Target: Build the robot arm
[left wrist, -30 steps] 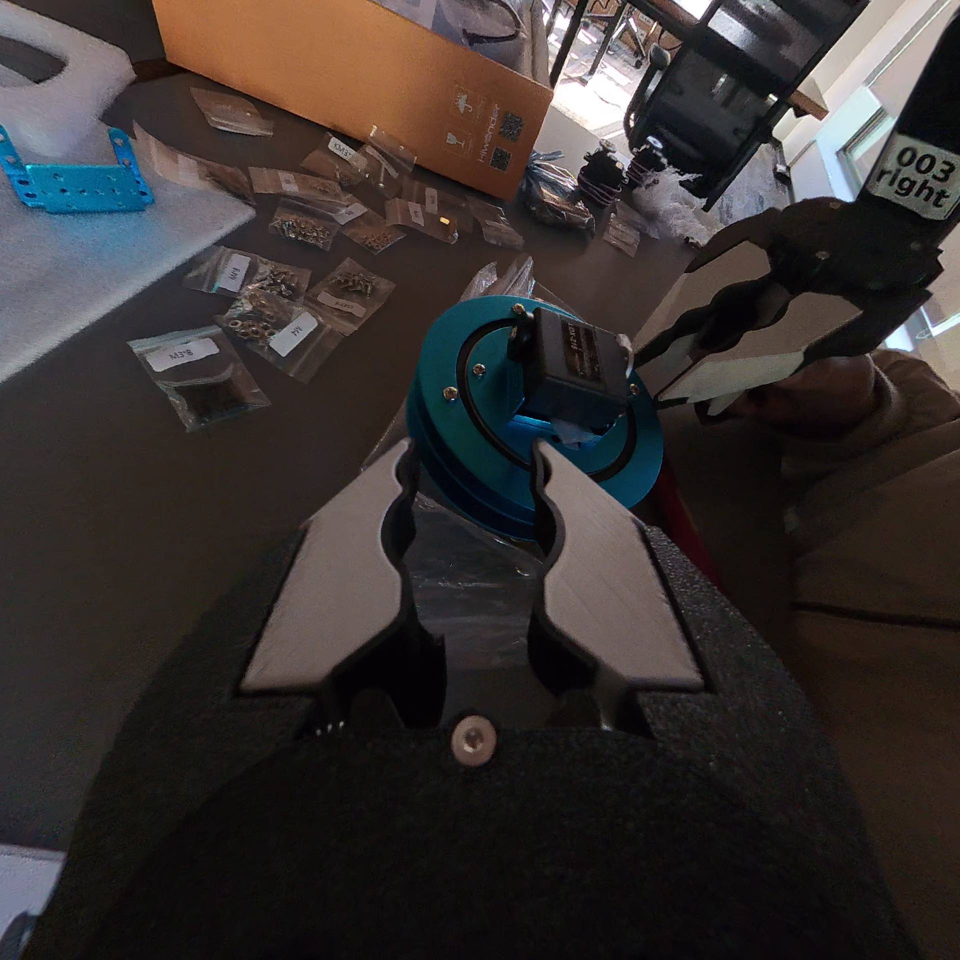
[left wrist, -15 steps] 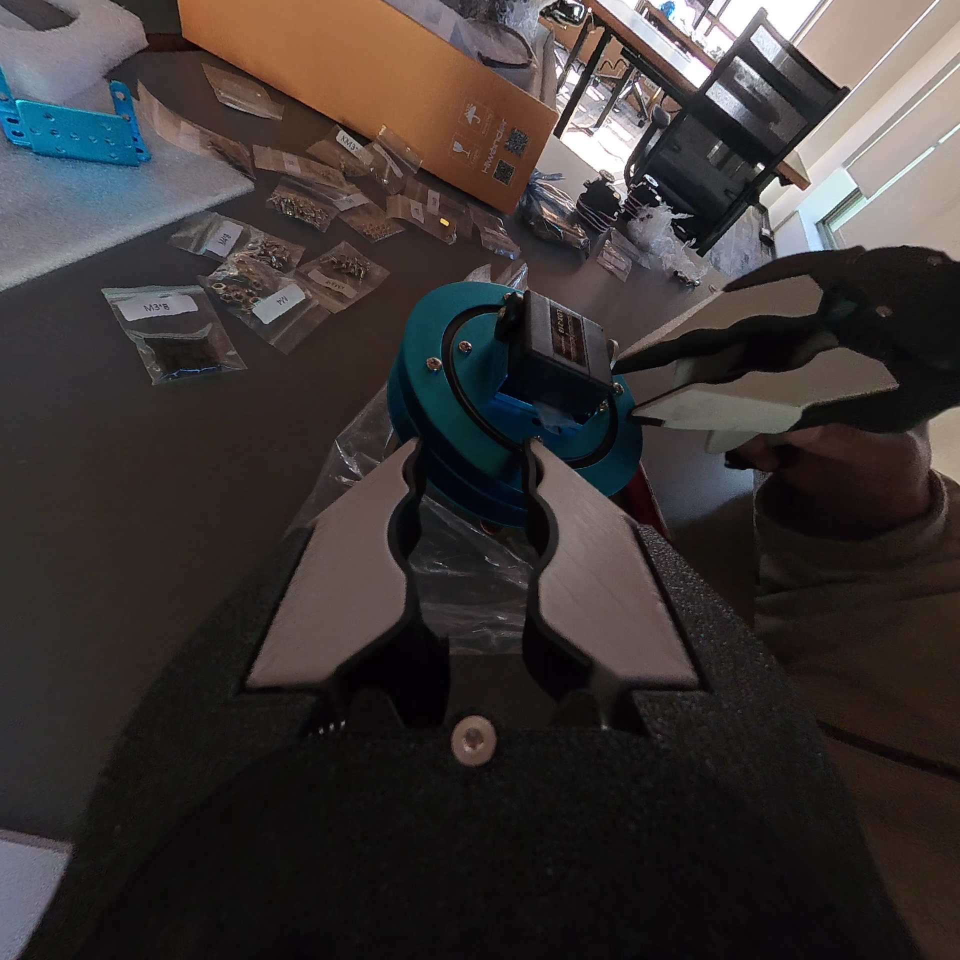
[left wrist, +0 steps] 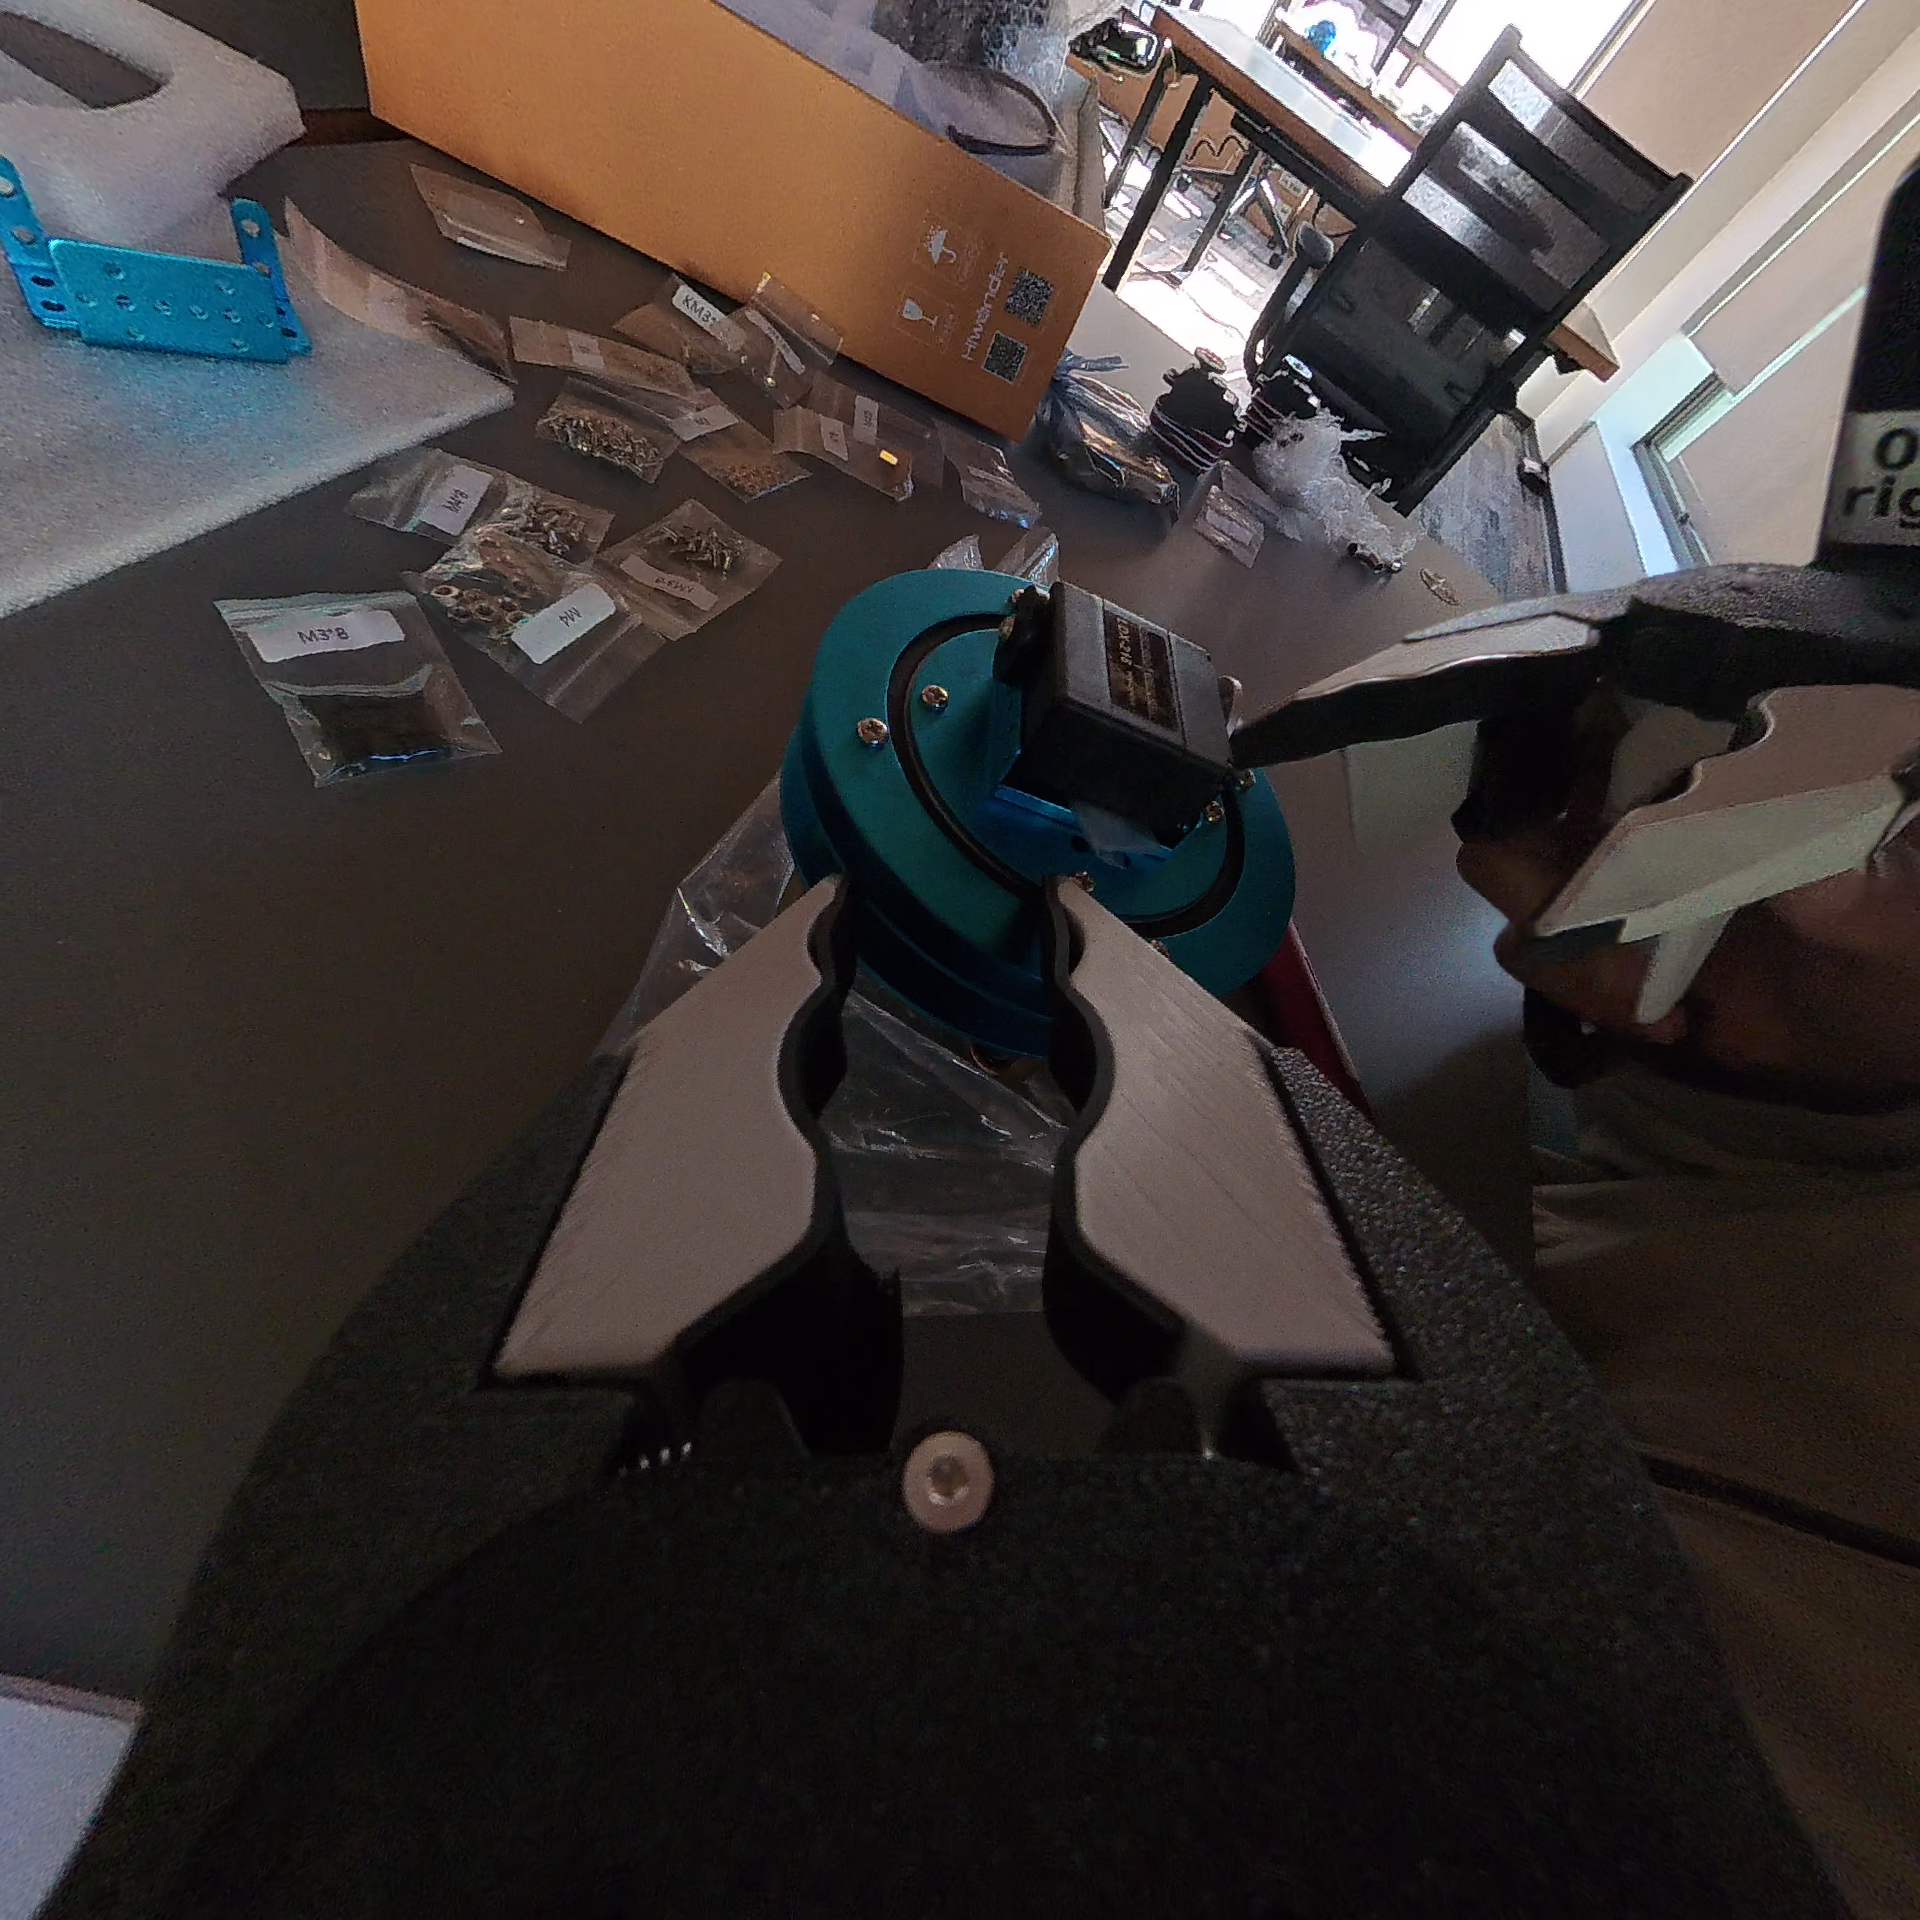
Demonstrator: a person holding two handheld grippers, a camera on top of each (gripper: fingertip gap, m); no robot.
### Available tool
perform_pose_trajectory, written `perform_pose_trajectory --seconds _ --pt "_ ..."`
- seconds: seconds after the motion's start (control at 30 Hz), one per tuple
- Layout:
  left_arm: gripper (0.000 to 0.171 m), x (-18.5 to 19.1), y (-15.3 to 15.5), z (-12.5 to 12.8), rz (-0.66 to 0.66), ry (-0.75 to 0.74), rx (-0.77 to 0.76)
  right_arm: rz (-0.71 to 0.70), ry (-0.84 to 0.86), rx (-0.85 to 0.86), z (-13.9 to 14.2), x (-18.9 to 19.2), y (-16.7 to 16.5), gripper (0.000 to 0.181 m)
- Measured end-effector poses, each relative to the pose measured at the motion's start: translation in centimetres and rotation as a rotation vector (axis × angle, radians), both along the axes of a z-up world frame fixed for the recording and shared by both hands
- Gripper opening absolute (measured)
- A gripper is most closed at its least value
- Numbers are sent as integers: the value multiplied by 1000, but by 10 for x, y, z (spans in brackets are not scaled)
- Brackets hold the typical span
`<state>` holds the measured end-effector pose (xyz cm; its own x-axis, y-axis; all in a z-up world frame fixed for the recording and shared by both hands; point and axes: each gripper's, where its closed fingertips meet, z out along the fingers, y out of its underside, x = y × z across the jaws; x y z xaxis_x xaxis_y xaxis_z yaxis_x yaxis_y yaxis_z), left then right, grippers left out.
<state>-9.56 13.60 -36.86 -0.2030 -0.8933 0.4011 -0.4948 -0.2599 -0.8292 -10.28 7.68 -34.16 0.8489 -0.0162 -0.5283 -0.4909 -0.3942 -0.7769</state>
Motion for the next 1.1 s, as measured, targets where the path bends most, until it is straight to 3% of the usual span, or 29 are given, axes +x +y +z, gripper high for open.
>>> perform_pose_trajectory --seconds 0.27,1.1 --pt "34 0 0 0 -1 -2 -3 -39 100 22 4 -5 8 82" --pt "35 0 0 -1 -7 -2 -19 -21 35 -6 4 -11 10 81"
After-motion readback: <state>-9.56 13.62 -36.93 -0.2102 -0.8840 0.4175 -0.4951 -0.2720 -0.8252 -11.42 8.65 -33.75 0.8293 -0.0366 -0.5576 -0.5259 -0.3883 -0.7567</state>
